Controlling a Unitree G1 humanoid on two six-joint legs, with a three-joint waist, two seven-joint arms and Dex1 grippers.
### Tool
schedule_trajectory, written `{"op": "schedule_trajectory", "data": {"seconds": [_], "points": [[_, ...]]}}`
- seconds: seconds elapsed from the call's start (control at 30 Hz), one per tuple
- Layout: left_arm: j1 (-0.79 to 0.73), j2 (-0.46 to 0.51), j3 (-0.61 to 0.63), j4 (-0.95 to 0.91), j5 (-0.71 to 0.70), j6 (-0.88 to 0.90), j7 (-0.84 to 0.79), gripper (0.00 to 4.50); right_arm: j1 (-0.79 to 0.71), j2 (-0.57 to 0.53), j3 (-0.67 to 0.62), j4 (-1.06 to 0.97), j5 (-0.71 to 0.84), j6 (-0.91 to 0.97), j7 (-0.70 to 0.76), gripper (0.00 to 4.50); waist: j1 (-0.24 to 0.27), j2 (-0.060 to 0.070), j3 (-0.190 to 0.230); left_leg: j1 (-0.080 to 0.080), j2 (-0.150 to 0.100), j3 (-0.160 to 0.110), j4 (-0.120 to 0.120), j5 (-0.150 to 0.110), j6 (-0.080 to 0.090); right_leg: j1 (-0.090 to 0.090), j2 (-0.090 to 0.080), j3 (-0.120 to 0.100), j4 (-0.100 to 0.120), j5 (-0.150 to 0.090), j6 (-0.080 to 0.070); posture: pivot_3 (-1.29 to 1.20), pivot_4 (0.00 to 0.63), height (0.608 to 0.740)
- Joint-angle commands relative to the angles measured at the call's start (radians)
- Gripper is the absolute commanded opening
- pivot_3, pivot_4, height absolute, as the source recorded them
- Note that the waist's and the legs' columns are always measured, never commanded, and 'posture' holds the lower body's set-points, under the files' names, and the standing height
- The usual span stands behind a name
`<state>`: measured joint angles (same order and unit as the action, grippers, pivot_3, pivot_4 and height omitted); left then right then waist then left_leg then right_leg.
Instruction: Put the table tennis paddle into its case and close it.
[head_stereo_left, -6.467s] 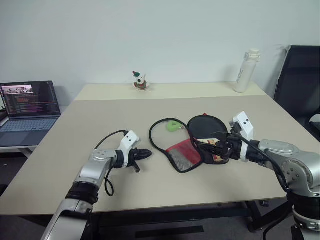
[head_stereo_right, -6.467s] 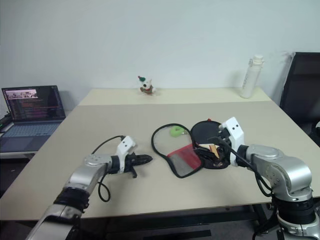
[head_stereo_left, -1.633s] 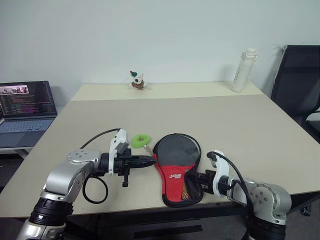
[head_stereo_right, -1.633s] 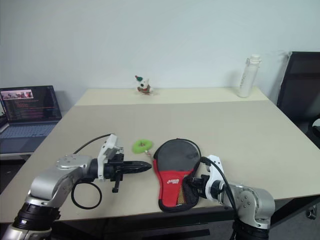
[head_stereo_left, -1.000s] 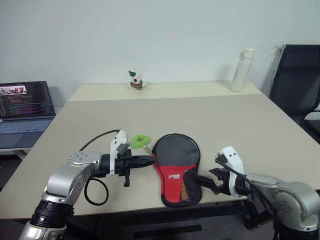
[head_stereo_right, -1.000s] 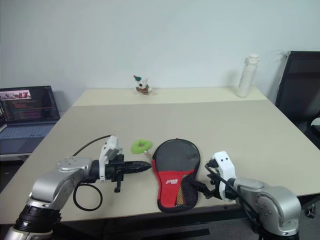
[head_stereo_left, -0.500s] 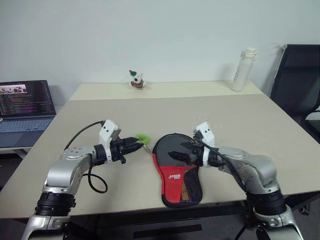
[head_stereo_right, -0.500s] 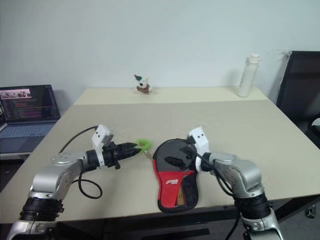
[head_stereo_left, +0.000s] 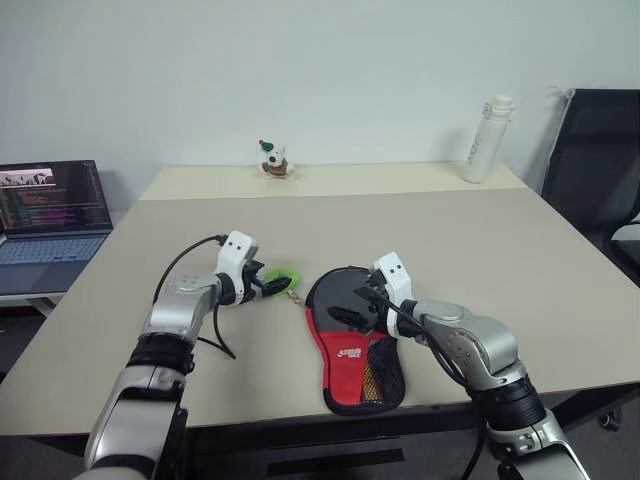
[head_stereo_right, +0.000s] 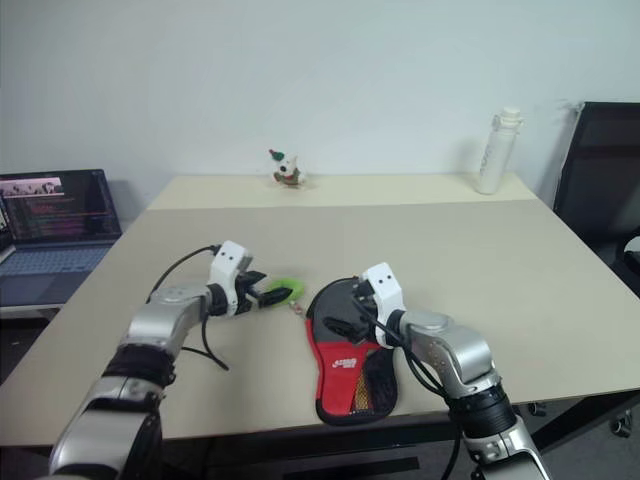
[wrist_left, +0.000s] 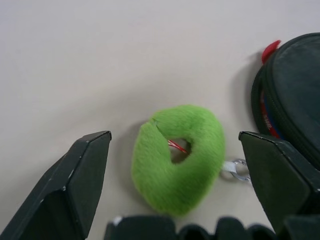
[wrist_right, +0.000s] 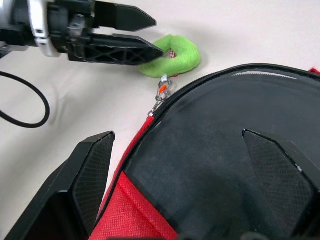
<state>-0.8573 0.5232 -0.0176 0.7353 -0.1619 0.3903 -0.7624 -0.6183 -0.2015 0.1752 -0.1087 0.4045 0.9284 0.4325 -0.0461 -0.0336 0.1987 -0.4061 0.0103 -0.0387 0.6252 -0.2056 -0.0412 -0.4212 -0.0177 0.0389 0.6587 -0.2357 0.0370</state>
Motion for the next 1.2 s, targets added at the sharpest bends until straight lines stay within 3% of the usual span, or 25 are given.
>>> {"op": "schedule_trajectory", "data": {"seconds": [0.03,0.3,0.37,0.77,1.0,1.2], "points": [[-0.051,-0.017,-0.016,0.092,0.027,-0.033,-0.042,4.48,-0.006,0.004,-0.018,-0.022,-0.010,-0.015,-0.011,4.50,0.000,0.000,0.000,0.000,0.000,0.000,0.000,0.000,0.000,0.000,0.000,0.000,0.000,0.000,0.000,0.00,0.150,0.740],[-0.045,-0.046,-0.045,0.147,0.066,-0.047,-0.104,4.48,-0.004,-0.002,0.000,-0.032,-0.049,-0.045,-0.014,4.50,-0.001,0.000,0.000,0.000,0.000,0.000,0.001,0.000,0.000,0.000,0.000,0.000,0.001,0.000,0.000,0.00,0.150,0.740],[-0.042,-0.047,-0.040,0.147,0.068,-0.048,-0.102,4.13,-0.005,-0.002,0.004,-0.029,-0.057,-0.054,-0.013,4.50,-0.001,0.000,0.000,0.000,0.000,0.000,0.001,0.000,0.000,0.000,0.000,0.000,0.001,0.000,0.000,0.00,0.150,0.740],[-0.032,-0.051,-0.004,0.101,0.054,-0.026,-0.093,0.12,-0.004,0.046,0.097,0.149,-0.135,-0.150,0.037,4.50,-0.002,-0.001,-0.001,0.000,0.000,0.000,0.002,0.000,0.000,0.000,0.000,0.000,0.002,0.000,0.000,0.00,0.150,0.740],[-0.164,-0.082,-0.007,0.250,0.098,-0.111,-0.020,0.08,0.004,0.031,0.133,0.261,-0.207,-0.180,0.054,4.50,0.000,-0.004,-0.002,0.002,-0.001,-0.001,0.003,0.000,0.000,0.002,0.000,0.000,0.004,0.000,0.001,0.00,0.150,0.740],[-0.318,-0.141,-0.043,0.489,0.211,-0.277,0.190,0.08,0.025,0.023,0.150,0.266,-0.230,-0.164,0.078,4.50,0.001,-0.005,-0.003,0.004,-0.001,-0.001,0.003,0.000,0.000,0.003,0.000,0.000,0.004,0.001,0.001,0.00,0.150,0.740]]}}
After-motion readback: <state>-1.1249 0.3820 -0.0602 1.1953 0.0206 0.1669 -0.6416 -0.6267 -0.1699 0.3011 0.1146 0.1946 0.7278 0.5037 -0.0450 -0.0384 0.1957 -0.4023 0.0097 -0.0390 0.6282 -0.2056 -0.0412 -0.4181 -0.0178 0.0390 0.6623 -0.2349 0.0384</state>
